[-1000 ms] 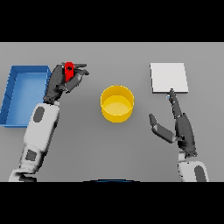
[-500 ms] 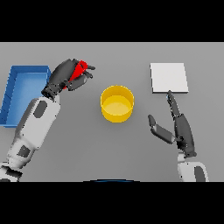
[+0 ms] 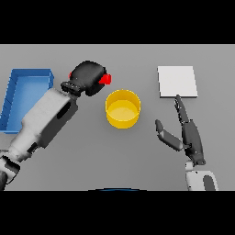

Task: Pick up the red beaker and tilt it to pour out 1 green nut into yellow bowl. Pick up the yellow bowl and place it on the metallic measuring scale.

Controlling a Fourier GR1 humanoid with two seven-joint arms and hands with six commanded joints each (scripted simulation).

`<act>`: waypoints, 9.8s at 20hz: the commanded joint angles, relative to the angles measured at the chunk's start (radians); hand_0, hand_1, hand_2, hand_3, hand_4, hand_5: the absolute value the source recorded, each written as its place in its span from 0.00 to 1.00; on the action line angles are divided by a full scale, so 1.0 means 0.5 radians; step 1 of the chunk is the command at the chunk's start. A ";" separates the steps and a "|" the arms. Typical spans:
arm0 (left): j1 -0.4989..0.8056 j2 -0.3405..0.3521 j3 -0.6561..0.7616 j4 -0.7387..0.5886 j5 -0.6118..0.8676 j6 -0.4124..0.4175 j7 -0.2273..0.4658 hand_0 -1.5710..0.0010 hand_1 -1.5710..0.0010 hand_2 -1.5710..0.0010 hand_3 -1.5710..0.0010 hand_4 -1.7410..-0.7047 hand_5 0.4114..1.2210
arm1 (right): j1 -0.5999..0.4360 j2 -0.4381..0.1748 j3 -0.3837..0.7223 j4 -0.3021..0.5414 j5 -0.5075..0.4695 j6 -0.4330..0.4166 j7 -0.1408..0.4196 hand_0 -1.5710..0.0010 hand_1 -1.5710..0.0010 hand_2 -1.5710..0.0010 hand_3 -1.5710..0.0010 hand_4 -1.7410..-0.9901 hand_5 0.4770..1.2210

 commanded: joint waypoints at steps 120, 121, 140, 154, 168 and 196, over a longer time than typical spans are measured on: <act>0.812 0.546 1.056 -0.367 1.239 0.158 0.626 1.00 1.00 1.00 1.00 0.91 0.36 | -1.538 -0.574 1.061 1.113 1.291 0.909 -0.255 1.00 1.00 1.00 1.00 0.75 0.27; 0.825 0.555 1.060 -0.364 1.238 0.154 0.617 1.00 1.00 1.00 1.00 0.91 0.36 | -1.567 -0.559 1.070 1.163 1.296 0.909 -0.265 1.00 1.00 1.00 1.00 0.75 0.26; 0.791 0.586 1.055 -0.320 1.202 0.147 0.596 1.00 1.00 1.00 1.00 0.92 0.37 | -1.645 -0.536 1.098 1.251 1.241 1.051 -0.302 0.10 0.10 0.16 0.28 0.07 0.95; 0.783 0.578 1.070 -0.343 1.238 0.139 0.592 1.00 1.00 1.00 1.00 0.91 0.36 | -1.653 -0.786 0.913 0.836 1.120 1.274 -0.084 0.00 0.00 0.06 0.24 0.00 1.00; 0.792 0.569 1.095 -0.437 1.301 0.142 0.749 1.00 1.00 1.00 1.00 0.86 0.42 | -1.789 -1.046 0.629 1.249 1.135 0.886 -0.160 0.00 0.00 0.01 0.26 0.00 1.00; 0.823 0.544 1.065 -0.488 1.299 0.144 0.836 1.00 1.00 1.00 1.00 0.87 0.44 | -1.942 -0.901 0.486 2.155 1.070 0.678 -0.228 0.52 0.57 0.63 0.70 0.30 0.60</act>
